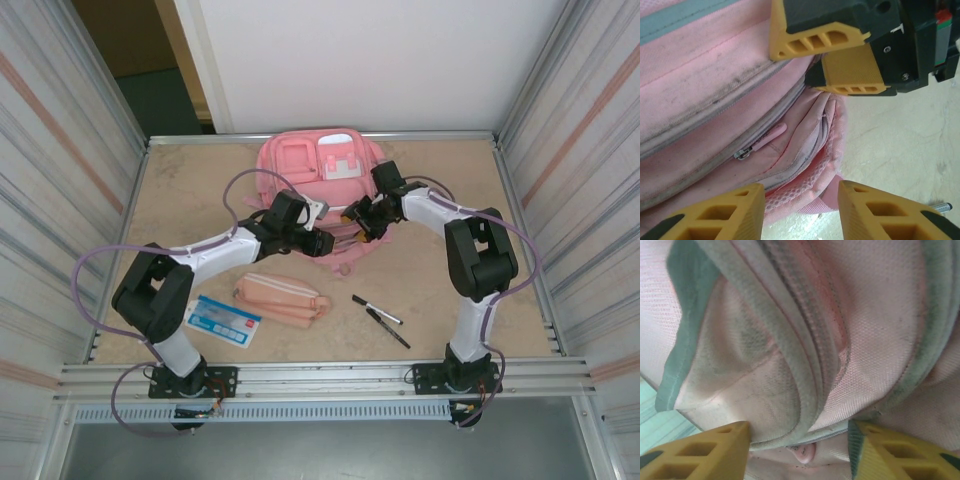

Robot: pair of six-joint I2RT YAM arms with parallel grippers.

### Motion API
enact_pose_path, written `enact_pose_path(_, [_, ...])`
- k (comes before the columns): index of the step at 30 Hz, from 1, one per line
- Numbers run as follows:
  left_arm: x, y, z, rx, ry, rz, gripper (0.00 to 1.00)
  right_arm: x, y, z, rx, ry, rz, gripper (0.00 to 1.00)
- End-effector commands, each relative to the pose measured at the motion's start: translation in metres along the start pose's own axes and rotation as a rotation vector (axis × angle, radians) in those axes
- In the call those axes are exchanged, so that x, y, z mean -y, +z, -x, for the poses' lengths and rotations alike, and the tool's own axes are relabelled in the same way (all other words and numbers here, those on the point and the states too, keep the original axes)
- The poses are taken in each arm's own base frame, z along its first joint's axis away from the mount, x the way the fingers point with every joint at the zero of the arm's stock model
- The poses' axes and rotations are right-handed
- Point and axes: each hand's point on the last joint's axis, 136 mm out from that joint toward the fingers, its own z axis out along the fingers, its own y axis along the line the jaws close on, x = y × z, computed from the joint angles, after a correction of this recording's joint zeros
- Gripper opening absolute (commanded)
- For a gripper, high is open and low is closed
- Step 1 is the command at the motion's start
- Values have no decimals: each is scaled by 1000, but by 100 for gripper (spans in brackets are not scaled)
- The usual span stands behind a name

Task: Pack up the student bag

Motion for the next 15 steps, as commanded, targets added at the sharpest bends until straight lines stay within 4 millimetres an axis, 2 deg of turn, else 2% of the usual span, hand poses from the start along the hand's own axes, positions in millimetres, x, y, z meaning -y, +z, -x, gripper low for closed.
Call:
enact_pose_path(1, [-6,-4,-2,26,-40,18,42,-4,8,15,74,31,-16,39])
enact_pose_path(3, [-7,-4,-3,21,-55,24,42,-5,7,17,80,65,-4,28])
enact_pose_path(7, [-7,-6,-2,33,-85,26,44,-30,3,14,70,70,93,5])
enact_pose_path(13, [-14,-16,11,70,-89,66,46,-55,-12,21,130,48,152,4])
enact_pose_path(14, [-14,-17,13,78,-88,67,45,-59,-13,22,134,45,170,7])
enact_pose_path(15, [-16,-17,15,87,-88,74,46,-61,-14,23,139,47,177,15])
